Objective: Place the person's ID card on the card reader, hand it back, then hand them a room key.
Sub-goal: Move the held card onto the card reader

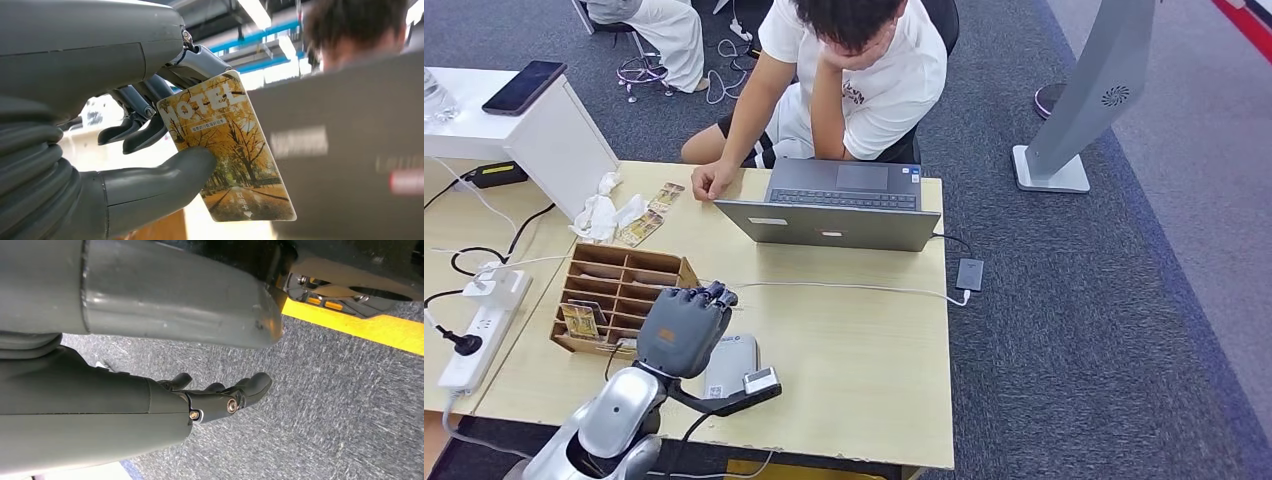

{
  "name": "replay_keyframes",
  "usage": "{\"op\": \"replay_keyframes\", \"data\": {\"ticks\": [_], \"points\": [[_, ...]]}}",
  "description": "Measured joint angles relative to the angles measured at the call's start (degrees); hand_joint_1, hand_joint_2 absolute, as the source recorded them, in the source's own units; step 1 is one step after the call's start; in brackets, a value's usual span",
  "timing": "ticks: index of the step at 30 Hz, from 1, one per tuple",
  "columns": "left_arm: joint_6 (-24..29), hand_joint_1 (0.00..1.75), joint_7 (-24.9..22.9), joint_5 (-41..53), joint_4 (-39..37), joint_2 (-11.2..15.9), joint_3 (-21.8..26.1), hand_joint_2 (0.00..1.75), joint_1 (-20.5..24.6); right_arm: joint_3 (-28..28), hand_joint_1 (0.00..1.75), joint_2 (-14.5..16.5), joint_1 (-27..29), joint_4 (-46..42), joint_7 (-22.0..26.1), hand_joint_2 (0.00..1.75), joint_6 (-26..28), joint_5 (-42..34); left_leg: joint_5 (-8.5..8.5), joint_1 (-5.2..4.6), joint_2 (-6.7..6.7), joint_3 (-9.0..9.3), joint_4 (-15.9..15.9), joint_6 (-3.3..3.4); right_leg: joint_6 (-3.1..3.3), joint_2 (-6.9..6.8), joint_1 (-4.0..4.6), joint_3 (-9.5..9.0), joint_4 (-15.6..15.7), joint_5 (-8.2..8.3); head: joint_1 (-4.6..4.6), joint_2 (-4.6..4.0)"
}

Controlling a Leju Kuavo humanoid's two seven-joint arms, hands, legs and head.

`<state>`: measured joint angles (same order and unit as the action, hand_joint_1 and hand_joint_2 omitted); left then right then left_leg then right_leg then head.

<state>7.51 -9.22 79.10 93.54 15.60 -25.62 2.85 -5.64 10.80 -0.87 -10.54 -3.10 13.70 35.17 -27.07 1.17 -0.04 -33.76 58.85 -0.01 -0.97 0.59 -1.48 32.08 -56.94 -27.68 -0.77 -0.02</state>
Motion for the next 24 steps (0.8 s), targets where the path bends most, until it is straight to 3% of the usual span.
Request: {"op": "replay_keyframes", "data": {"ticks": [16,24], "points": [[-7.86,1.75,-3.71,1.77,-3.92,3.22,-1.76,1.75,-6.52,0.0,0.0,0.0,0.0,0.0,0.09,0.0,0.31,1.05,-0.01,0.0,0.0,-0.04,0.0,0.0,-0.02,-0.01,0.0,0.01,0.0,-0.03,0.0,-0.01],[-8.71,1.75,-6.62,0.05,-5.57,4.43,-5.93,1.75,-6.99,0.18,0.0,0.0,-0.03,-0.01,-0.07,0.0,-0.01,2.73,-0.01,0.0,-0.07,0.05,-0.02,0.01,-0.03,-0.09,0.0,-0.14,0.01,-0.04,0.0,0.01]]}}
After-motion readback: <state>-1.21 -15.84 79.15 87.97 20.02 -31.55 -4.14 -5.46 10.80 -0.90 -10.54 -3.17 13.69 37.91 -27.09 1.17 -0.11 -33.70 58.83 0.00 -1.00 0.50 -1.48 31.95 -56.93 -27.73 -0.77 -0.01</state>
